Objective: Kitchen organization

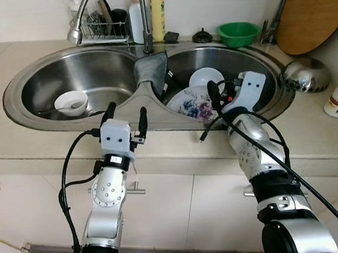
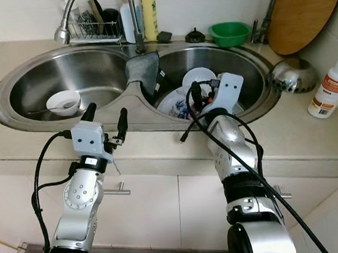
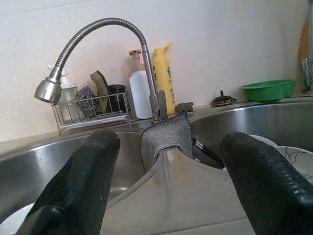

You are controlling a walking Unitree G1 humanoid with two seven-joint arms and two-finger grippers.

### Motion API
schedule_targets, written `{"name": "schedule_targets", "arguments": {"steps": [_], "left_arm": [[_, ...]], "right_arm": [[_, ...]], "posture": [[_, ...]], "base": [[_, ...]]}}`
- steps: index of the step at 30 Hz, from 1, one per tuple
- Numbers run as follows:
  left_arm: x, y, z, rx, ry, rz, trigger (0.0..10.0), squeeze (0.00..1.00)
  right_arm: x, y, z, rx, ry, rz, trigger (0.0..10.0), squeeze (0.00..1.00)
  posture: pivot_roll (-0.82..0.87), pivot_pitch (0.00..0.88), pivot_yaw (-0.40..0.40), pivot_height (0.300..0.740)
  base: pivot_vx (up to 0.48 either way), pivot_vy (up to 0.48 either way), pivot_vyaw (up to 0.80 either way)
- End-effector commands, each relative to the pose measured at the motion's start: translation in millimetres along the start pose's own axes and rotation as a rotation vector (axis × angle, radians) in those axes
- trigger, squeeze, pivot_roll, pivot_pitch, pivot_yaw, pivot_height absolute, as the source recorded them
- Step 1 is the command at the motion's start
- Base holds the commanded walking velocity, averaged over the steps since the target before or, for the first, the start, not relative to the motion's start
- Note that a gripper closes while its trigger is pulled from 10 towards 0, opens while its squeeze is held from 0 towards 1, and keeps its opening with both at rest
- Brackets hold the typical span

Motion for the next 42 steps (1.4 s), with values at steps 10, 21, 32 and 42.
{"name": "schedule_targets", "arguments": {"steps": [10,21,32,42], "left_arm": [[-3,4.2,-0.8,-0.012,-0.010,-0.013,10.0,0.00],[0,4.6,-0.2,-0.018,-0.001,-0.017,10.0,0.00],[5,3.2,-0.8,-0.014,0.024,-0.018,10.0,0.00],[7,2.9,-1.4,-0.016,0.034,-0.017,10.0,0.00]], "right_arm": [[9,-11.6,-6.8,0.047,0.060,-0.066,10.0,0.00],[10,-11.8,-8.9,0.047,0.071,-0.077,10.0,0.00],[16,-22.2,-13.0,0.091,0.120,-0.109,10.0,0.00],[17,-30.2,-17.1,0.132,0.142,-0.146,10.0,0.00]], "posture": [[0.05,0.000,-0.040,0.740],[0.05,0.000,-0.041,0.740],[0.05,0.000,-0.042,0.740],[0.05,0.000,-0.042,0.740]], "base": [[0.000,0.000,0.00],[0.000,0.044,0.00],[0.000,0.480,0.00],[0.000,0.480,0.00]]}}
Point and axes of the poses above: a point about 5 cm out from each wrist's last joint towards the gripper, its own z axis pointing out of the wrist towards the gripper, its own x axis along the axis of the wrist's last joint, y = z × x, the point moved 6 cm from there along z, pointing out of the wrist towards the gripper
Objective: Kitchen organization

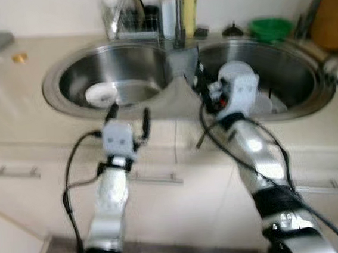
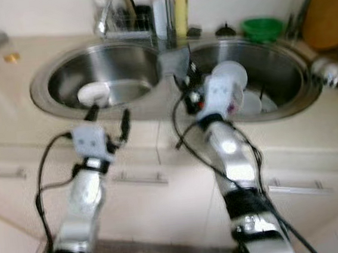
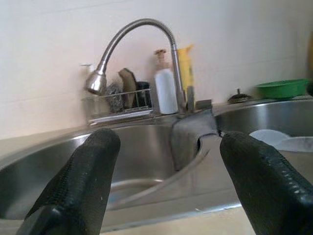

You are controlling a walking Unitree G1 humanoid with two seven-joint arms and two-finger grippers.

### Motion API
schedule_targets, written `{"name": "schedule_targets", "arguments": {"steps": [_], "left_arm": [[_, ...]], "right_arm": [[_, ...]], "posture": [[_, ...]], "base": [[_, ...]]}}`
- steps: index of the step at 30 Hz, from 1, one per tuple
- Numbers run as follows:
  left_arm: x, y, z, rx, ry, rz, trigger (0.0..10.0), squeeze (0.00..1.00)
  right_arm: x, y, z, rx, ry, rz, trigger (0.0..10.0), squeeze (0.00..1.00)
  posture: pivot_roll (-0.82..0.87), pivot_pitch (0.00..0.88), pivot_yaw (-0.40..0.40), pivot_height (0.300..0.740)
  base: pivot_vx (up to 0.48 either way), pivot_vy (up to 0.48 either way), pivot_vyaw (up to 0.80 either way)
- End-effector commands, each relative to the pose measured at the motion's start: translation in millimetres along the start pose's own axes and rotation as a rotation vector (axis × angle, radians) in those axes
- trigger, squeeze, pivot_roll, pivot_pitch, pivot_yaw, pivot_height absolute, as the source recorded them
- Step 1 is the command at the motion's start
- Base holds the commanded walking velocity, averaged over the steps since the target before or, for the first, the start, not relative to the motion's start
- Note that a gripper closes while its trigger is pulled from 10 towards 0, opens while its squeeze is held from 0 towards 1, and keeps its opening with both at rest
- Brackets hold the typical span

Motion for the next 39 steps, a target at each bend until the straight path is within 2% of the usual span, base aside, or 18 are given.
{"name": "schedule_targets", "arguments": {"steps": [1,39], "left_arm": [[3.1,-9.0,-0.3,0.020,0.012,0.013,10.0,0.00],[3.0,-7.5,-0.2,0.017,0.010,0.012,10.0,0.00]], "right_arm": [[9.4,-15.8,2.0,0.046,0.038,-0.006,10.0,0.00],[9.6,-18.3,0.9,0.053,0.047,-0.043,10.0,0.00]], "posture": [[0.05,0.000,-0.042,0.740],[0.05,0.000,-0.042,0.740]], "base": [[0.000,0.480,0.00],[0.000,0.480,0.00]]}}
Point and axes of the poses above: a point about 5 cm out from each wrist's last joint towards the gripper, its own z axis pointing out of the wrist towards the gripper, its own x axis along the axis of the wrist's last joint, y = z × x, the point moved 6 cm from there along z, pointing out of the wrist towards the gripper
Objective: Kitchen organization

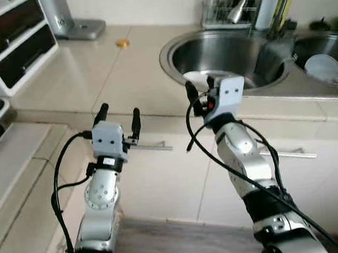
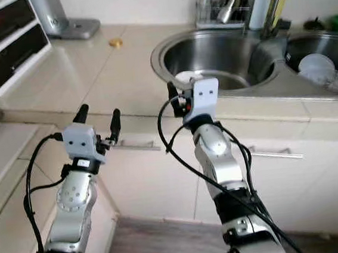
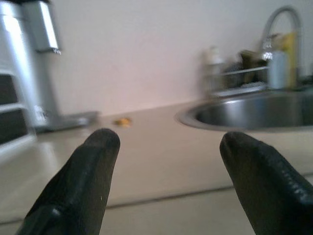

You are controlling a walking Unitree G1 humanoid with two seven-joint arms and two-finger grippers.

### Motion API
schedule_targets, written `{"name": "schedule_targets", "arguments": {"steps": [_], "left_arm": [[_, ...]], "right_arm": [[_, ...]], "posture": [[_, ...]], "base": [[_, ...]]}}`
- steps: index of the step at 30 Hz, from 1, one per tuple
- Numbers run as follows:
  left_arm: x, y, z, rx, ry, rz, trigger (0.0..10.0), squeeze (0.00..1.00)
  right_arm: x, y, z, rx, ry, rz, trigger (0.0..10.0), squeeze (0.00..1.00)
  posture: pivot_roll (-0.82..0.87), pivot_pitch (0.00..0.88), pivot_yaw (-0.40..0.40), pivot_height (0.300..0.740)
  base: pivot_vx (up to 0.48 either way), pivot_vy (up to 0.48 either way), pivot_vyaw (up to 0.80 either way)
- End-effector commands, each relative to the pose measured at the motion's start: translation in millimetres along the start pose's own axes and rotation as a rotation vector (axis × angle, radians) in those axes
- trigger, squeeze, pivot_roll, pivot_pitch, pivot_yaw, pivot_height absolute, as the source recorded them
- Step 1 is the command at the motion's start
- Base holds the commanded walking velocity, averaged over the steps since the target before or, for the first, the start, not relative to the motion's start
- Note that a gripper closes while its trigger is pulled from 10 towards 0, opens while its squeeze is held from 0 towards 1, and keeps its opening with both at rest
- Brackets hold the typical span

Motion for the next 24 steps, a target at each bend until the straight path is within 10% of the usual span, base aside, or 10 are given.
{"name": "schedule_targets", "arguments": {"steps": [1,16,24], "left_arm": [[4,-1.2,1.2,0.001,0.016,0.011,10.0,0.00],[1,-3.0,-3.0,-0.007,0.000,0.034,10.0,0.00],[-14,-6.8,-32.4,-0.049,-0.086,0.078,10.0,0.00]], "right_arm": [[5,0.8,1.7,-0.002,0.015,-0.002,10.0,0.00],[-7,3.5,-15.7,0.086,-0.031,-0.171,10.0,0.00],[-17,24.7,-46.4,0.091,-0.093,-0.332,10.0,0.00]], "posture": [[0.05,0.000,-0.042,0.740],[0.04,0.000,-0.038,0.740],[0.04,0.000,-0.035,0.740]], "base": [[0.000,0.454,0.00],[0.000,0.025,0.00],[0.000,0.000,0.00]]}}
Point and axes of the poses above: a point about 5 cm out from each wrist's last joint towards the gripper, its own z axis pointing out of the wrist towards the gripper, its own x axis along the axis of the wrist's last joint, y = z × x, the point moved 6 cm from there along z, pointing out of the wrist towards the gripper
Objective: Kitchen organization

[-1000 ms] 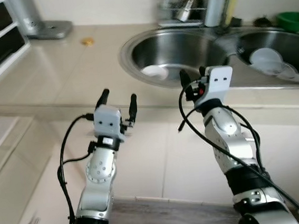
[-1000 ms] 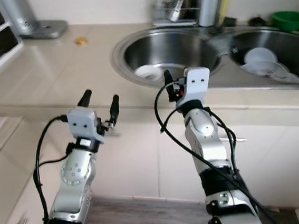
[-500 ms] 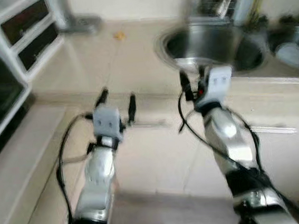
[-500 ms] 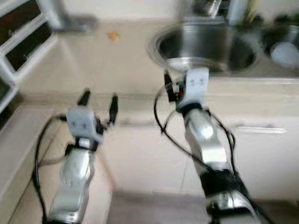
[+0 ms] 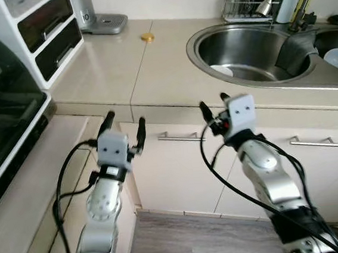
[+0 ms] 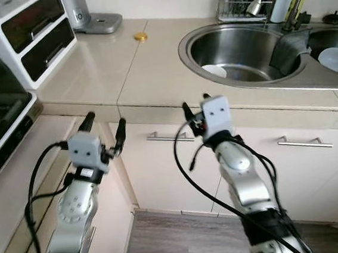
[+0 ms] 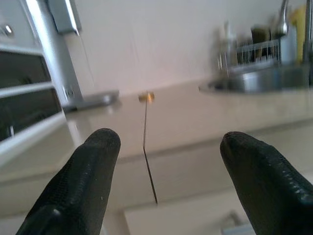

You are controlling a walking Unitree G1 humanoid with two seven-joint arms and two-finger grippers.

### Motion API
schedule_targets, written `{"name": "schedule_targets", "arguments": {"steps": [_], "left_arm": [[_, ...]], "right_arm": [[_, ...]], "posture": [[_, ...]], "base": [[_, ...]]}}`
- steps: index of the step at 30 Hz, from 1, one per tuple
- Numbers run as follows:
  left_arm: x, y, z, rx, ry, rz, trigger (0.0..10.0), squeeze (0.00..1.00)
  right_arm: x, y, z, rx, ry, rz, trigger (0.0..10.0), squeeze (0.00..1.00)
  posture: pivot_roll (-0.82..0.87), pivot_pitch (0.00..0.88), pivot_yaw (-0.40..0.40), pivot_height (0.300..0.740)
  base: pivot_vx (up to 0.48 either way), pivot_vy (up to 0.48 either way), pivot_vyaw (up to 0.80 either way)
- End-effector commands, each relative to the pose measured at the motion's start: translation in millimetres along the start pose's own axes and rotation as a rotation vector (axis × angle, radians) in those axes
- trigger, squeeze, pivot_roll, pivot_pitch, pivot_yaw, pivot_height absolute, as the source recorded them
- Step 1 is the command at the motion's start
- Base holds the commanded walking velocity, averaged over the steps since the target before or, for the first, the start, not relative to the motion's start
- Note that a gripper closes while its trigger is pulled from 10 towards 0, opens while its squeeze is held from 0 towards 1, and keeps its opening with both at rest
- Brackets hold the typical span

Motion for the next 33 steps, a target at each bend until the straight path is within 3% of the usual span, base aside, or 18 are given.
{"name": "schedule_targets", "arguments": {"steps": [1,3,8,17,25,33], "left_arm": [[5,4.3,-1.4,-0.028,0.009,0.018,10.0,0.00],[2,6.4,-7.8,-0.040,-0.009,0.024,10.0,0.00],[-1,10.3,-15.0,-0.049,-0.024,0.047,10.0,0.00],[-4,-1.0,-39.5,-0.017,-0.083,0.064,10.0,0.00],[-4,1.2,-44.7,-0.011,-0.106,0.054,10.0,0.00],[-4,3.2,-42.0,-0.018,-0.109,0.050,10.0,0.00]], "right_arm": [[8,-1.7,-2.9,0.015,0.024,-0.050,10.0,0.00],[5,2.7,-8.5,0.000,0.022,-0.088,10.0,0.00],[0,20.2,-12.2,-0.082,-0.001,-0.078,10.0,0.00],[-4,11.9,-25.6,-0.037,-0.029,-0.131,10.0,0.00],[-16,17.4,-44.7,-0.048,-0.092,-0.142,10.0,0.00],[-15,18.5,-46.7,-0.064,-0.095,-0.149,10.0,0.00]], "posture": [[0.04,0.000,-0.035,0.740],[0.04,0.000,-0.031,0.740],[0.04,0.000,-0.028,0.740],[0.06,0.000,-0.030,0.740],[0.04,0.000,-0.040,0.740],[0.03,0.000,-0.033,0.740]], "base": [[0.000,0.000,0.00],[0.000,0.000,0.00],[0.000,0.000,0.00],[0.000,0.000,0.00],[0.000,0.000,0.00],[0.000,0.000,0.00]]}}
Point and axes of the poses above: a point about 5 cm out from each wrist's last joint towards the gripper, its own z axis pointing out of the wrist towards the gripper, its own x axis along the axis of the wrist's last joint, y = z × x, the point moved 6 cm from there along z, pointing out of the wrist towards the gripper
